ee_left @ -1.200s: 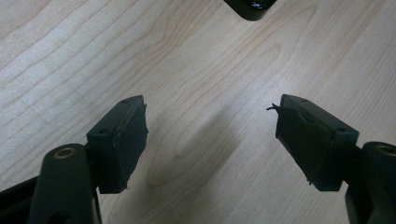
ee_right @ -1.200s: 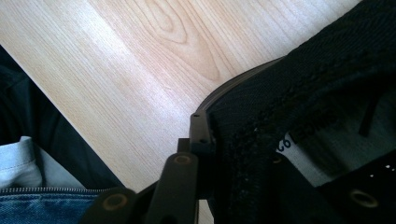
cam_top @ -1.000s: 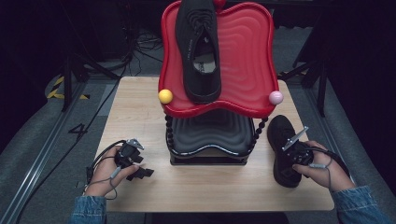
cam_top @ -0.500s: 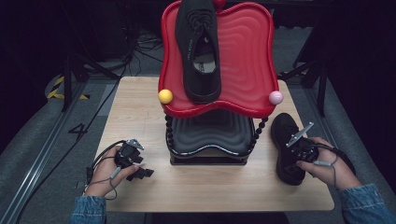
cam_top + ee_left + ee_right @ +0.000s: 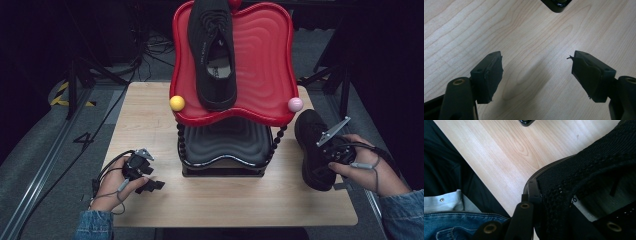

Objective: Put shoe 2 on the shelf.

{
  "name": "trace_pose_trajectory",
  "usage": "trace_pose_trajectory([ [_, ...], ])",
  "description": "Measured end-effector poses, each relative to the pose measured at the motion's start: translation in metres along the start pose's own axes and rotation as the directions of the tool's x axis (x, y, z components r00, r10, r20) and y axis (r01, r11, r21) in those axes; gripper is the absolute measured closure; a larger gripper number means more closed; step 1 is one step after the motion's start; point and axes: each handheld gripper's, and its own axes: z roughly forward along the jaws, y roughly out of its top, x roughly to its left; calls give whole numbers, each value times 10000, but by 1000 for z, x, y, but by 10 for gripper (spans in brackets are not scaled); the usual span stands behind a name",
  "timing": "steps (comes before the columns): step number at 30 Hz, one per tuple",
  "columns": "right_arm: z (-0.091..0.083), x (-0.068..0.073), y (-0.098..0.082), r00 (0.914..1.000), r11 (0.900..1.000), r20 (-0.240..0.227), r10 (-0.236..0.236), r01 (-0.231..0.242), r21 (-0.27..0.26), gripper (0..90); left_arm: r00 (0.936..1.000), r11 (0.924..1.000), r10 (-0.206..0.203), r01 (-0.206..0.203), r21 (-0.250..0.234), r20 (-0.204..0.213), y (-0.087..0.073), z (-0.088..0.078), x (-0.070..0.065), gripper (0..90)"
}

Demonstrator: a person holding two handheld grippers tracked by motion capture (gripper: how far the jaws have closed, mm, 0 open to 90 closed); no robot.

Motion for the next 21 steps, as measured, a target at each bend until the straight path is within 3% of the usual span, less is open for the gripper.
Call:
trace_pose_trajectory([
  [21, -90, 15, 19, 9989, 9976, 385, -265, 290, -637, 860, 10000, 10000, 84, -83, 49, -37, 1, 1, -2, 256],
])
